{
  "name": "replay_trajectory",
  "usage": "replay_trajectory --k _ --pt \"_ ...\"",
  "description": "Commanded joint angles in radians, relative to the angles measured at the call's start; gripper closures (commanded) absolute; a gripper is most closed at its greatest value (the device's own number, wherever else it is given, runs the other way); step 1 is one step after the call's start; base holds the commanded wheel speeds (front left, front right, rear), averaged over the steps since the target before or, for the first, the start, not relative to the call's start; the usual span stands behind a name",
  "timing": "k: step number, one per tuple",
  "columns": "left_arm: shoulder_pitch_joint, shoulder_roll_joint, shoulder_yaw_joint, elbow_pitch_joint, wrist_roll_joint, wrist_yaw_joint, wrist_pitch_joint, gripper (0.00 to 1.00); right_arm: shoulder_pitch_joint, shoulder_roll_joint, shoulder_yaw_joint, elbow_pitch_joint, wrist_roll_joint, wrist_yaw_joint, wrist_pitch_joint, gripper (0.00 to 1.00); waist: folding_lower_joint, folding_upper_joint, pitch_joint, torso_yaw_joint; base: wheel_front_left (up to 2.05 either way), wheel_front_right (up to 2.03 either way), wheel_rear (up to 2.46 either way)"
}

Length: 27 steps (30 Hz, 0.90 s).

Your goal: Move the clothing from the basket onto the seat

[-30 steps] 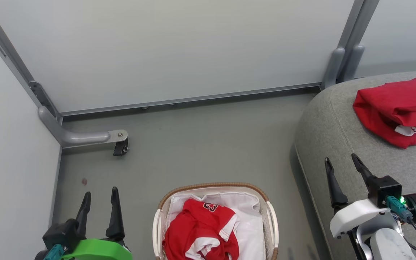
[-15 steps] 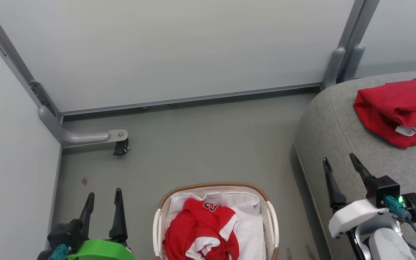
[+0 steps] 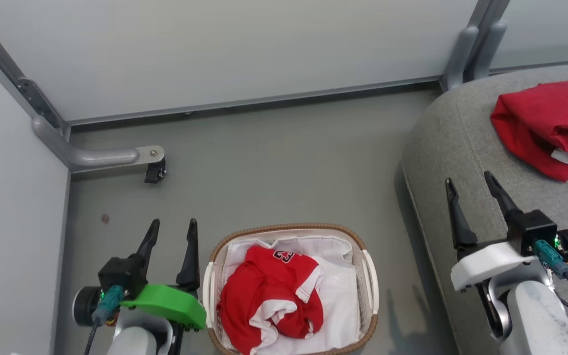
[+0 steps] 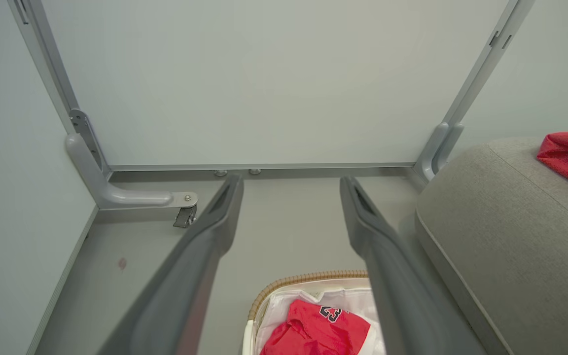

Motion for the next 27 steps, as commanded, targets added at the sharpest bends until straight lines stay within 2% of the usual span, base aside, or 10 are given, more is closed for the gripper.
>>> replay_trajectory --k 1,10,15,20,27 --pt "-0.048 0.002 -0.016 0.024 0.017 -0.003 0.000 0.00 -0.025 -0.003 -0.007 -0.011 -0.012 -0.001 -0.002 0.00 0.0000 0.0000 0.093 -0.022 0.00 0.00 0.00" --pt "-0.261 0.003 -0.152 0.267 0.053 -0.009 0.000 0.00 -0.132 -0.003 -0.015 -0.063 -0.004 -0.001 -0.002 0.00 0.0000 0.0000 0.323 -0.097 0.00 0.00 0.00" --pt "-0.345 0.006 -0.240 0.409 0.026 -0.008 0.000 0.00 -0.174 -0.003 0.006 -0.087 0.011 -0.001 -0.002 0.00 0.0000 0.0000 0.426 -0.147 0.00 0.00 0.00" --pt "-0.423 0.023 -0.346 0.563 0.004 -0.009 0.006 0.00 -0.210 -0.003 0.037 -0.108 0.041 -0.001 -0.002 0.00 0.0000 0.0000 0.514 -0.199 0.00 0.00 0.00" --pt "-0.518 0.062 -0.477 0.691 -0.013 -0.009 0.038 0.00 -0.250 -0.002 0.071 -0.139 0.091 -0.001 -0.002 0.00 0.0000 0.0000 0.622 -0.263 0.00 0.00 0.00"
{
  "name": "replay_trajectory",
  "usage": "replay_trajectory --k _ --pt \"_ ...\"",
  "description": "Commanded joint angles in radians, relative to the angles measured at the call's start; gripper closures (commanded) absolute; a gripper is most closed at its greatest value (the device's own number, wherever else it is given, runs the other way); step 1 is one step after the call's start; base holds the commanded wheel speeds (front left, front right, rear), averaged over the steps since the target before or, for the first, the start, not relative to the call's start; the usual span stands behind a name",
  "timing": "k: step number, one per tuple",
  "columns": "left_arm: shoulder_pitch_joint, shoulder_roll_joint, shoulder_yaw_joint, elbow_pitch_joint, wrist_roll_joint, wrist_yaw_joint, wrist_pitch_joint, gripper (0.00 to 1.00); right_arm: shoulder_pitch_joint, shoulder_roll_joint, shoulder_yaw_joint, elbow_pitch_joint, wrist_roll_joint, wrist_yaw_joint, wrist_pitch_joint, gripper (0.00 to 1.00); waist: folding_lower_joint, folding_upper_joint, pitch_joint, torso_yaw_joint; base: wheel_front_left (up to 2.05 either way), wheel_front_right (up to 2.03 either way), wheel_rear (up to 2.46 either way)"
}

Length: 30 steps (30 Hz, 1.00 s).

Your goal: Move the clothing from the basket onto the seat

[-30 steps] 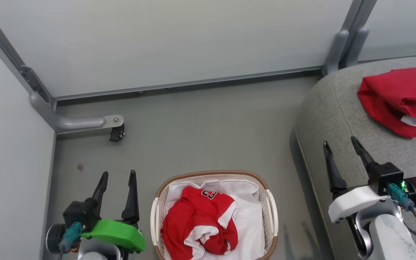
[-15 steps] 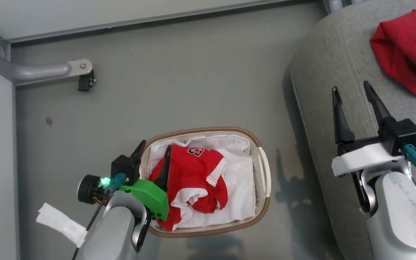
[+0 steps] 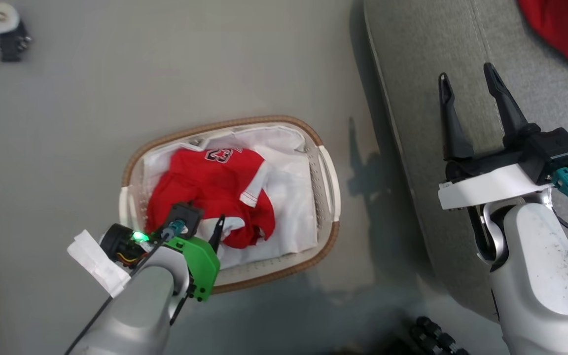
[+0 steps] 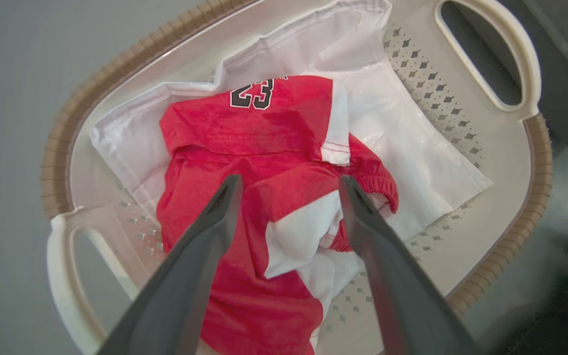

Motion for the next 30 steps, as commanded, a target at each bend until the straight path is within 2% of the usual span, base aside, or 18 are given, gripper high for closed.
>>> replay_trajectory --k 1,11,17,21,28,29,30 --pt "-0.035 0.018 -0.016 0.017 -0.009 -0.002 0.007 0.00 -0.017 -0.001 0.007 -0.008 0.013 -0.001 -0.002 0.00 -0.0001 0.0000 0.123 -0.102 0.00 0.00 0.00" --pt "-0.130 0.040 -0.140 0.096 -0.041 -0.002 0.047 0.00 -0.032 -0.001 0.041 -0.022 0.057 -0.001 -0.002 0.00 -0.0001 0.0000 0.201 -0.144 0.00 0.00 0.00" --pt "-0.176 0.055 -0.201 0.152 -0.015 -0.002 0.094 0.00 -0.040 -0.001 0.055 -0.026 0.074 -0.001 -0.002 0.00 -0.0001 0.0000 0.221 -0.152 0.00 0.00 0.00" --pt "-0.196 0.065 -0.235 0.180 0.018 0.022 0.111 0.00 -0.050 -0.001 0.064 -0.030 0.086 -0.001 -0.002 0.00 -0.0001 0.0000 0.233 -0.156 0.00 0.00 0.00" --pt "-0.209 0.073 -0.244 0.204 0.016 0.064 0.127 0.00 -0.056 -0.001 0.074 -0.032 0.098 -0.001 -0.002 0.00 -0.0001 0.0000 0.252 -0.164 0.00 0.00 0.00" --pt "-0.210 0.073 -0.244 0.205 0.014 0.068 0.130 0.11 -0.057 -0.001 0.075 -0.032 0.099 -0.001 -0.002 0.00 -0.0001 0.0000 0.253 -0.165 0.00 0.00 0.00" --pt "-0.212 0.073 -0.245 0.207 0.011 0.072 0.132 0.50 -0.058 -0.001 0.075 -0.031 0.100 -0.001 -0.002 0.00 -0.0001 0.0000 0.255 -0.167 0.00 0.00 0.00"
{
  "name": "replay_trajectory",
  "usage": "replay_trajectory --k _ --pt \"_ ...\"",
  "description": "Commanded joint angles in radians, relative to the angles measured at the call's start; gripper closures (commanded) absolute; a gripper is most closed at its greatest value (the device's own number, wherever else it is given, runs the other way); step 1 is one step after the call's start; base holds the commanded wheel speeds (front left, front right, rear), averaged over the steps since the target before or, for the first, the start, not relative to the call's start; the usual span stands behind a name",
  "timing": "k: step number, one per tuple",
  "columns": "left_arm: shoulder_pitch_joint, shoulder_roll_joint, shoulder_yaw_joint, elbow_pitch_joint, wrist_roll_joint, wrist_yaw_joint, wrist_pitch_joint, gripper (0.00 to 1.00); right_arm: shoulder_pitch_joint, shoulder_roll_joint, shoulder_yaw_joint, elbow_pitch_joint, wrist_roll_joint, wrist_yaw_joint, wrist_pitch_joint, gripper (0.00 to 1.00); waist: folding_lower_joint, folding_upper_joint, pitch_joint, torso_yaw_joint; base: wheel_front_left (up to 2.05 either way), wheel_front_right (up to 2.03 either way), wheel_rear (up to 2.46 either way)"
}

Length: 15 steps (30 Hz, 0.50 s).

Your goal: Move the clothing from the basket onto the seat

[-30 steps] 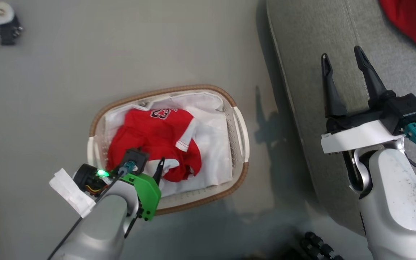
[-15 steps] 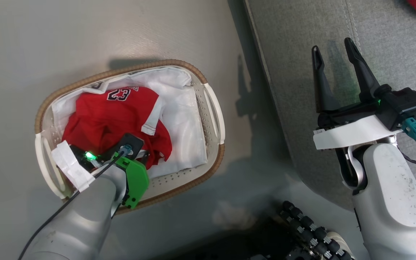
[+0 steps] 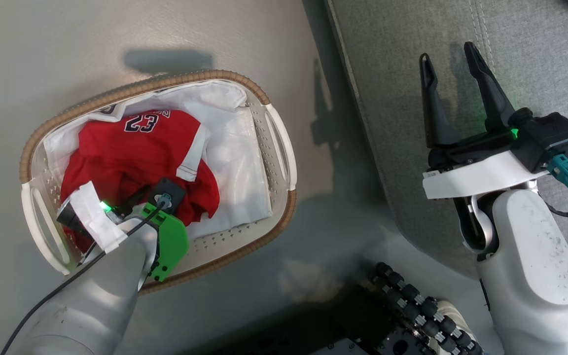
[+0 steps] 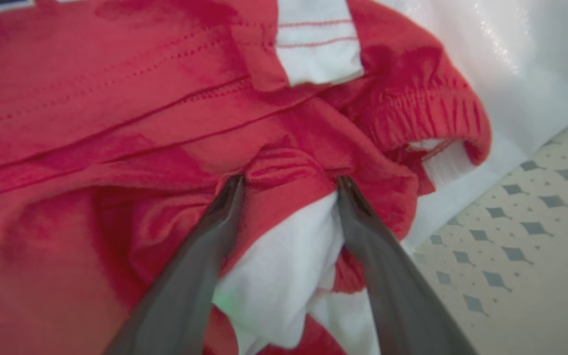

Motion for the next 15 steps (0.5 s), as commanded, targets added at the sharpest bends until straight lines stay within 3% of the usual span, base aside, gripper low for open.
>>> replay_trajectory --k 1,2,3,15 --pt "-0.018 0.013 -0.002 0.006 -0.007 0.010 0.008 0.68 -0.010 -0.002 0.001 0.000 0.006 -0.001 -0.002 0.00 -0.0001 -0.0001 0.002 -0.003 0.00 0.00 0.00" --pt "-0.018 0.014 -0.004 0.008 -0.007 0.012 0.009 0.98 -0.011 -0.002 0.001 0.001 0.007 -0.001 -0.002 0.00 -0.0001 -0.0001 0.002 -0.004 0.00 0.00 0.00" --pt "-0.018 0.014 -0.006 0.010 -0.008 0.013 0.010 1.00 -0.012 -0.002 0.001 0.003 0.007 -0.001 -0.002 0.00 -0.0001 -0.0001 0.001 -0.005 0.00 0.00 0.00" --pt "0.020 -0.034 -0.018 0.001 -0.022 0.006 -0.086 1.00 0.015 -0.002 -0.020 0.037 -0.021 -0.001 -0.002 0.00 -0.0001 -0.0001 -0.100 0.023 0.00 0.00 0.00"
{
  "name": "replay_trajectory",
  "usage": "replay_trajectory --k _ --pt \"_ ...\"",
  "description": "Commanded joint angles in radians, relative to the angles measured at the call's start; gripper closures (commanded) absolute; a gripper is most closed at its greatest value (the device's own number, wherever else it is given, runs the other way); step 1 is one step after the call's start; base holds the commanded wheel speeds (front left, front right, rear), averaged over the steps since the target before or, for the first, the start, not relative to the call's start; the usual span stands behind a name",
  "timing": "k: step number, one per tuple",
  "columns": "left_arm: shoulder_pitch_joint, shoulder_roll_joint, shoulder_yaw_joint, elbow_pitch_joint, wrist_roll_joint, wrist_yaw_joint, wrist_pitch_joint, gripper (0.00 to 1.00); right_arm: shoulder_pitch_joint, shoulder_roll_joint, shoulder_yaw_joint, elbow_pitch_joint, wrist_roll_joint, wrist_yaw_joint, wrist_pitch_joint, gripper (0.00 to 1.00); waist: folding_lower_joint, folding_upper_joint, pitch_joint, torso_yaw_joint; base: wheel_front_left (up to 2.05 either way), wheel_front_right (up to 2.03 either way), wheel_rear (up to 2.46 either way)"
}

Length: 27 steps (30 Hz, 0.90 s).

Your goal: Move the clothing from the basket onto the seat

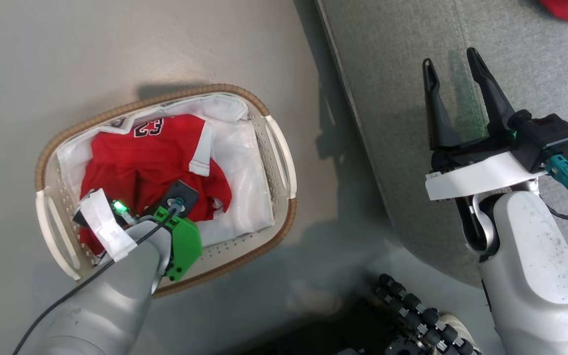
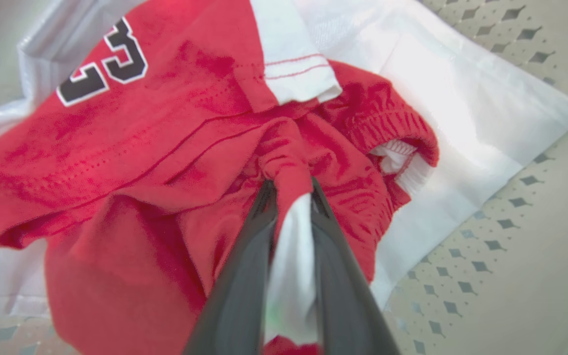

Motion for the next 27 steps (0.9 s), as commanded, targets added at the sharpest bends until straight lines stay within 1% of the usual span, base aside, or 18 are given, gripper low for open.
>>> replay_trajectory --k 1,7,13,18,23,27 --pt "0.020 -0.011 0.005 -0.008 -0.008 -0.006 -0.018 1.00 0.017 -0.002 -0.007 0.007 -0.010 -0.001 -0.002 0.00 -0.0001 0.0000 -0.054 0.025 0.00 0.00 0.00" --pt "0.042 -0.046 0.009 -0.062 -0.032 -0.012 -0.073 1.00 0.054 -0.003 -0.033 0.031 -0.058 -0.001 -0.002 0.00 -0.0001 0.0000 -0.180 0.076 0.00 0.00 0.00" --pt "0.073 -0.064 0.010 -0.177 -0.040 -0.015 -0.089 1.00 0.109 -0.003 -0.055 0.056 -0.105 -0.001 -0.002 0.00 -0.0001 0.0000 -0.327 0.128 0.00 0.00 0.00" --pt "0.122 -0.031 0.026 -0.334 -0.021 -0.005 -0.088 1.00 0.167 -0.003 -0.065 0.077 -0.135 -0.001 -0.002 0.00 -0.0001 0.0000 -0.453 0.161 0.00 0.00 0.00" --pt "0.153 -0.013 0.043 -0.461 -0.001 0.002 -0.089 1.00 0.231 -0.003 -0.072 0.100 -0.158 -0.001 -0.002 0.00 -0.0001 0.0000 -0.571 0.186 0.00 0.00 0.00" --pt "0.154 0.002 0.046 -0.539 0.017 -0.010 -0.088 1.00 0.277 -0.003 -0.064 0.112 -0.169 -0.001 -0.002 0.00 -0.0001 0.0000 -0.651 0.195 0.00 0.00 0.00"
